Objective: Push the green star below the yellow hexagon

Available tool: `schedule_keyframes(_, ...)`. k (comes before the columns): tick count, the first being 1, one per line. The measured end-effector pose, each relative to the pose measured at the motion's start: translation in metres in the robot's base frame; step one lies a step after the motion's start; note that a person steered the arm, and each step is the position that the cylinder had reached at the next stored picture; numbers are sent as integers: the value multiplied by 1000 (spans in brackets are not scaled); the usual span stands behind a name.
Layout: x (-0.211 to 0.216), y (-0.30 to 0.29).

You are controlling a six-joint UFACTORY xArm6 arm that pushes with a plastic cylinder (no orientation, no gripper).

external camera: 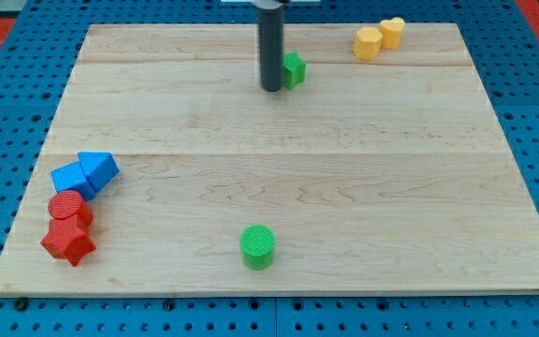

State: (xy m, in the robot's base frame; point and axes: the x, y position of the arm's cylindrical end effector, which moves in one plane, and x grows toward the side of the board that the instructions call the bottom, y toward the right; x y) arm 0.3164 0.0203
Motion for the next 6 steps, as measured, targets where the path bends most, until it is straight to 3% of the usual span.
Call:
schedule_keyframes(1, -29, 49)
schedule_keyframes(2, -29, 53)
schedule_keyframes(3, 23, 23)
schedule_keyframes(4, -30, -19)
schedule_keyframes(5, -66, 2)
schedule_keyframes(6, -66, 46)
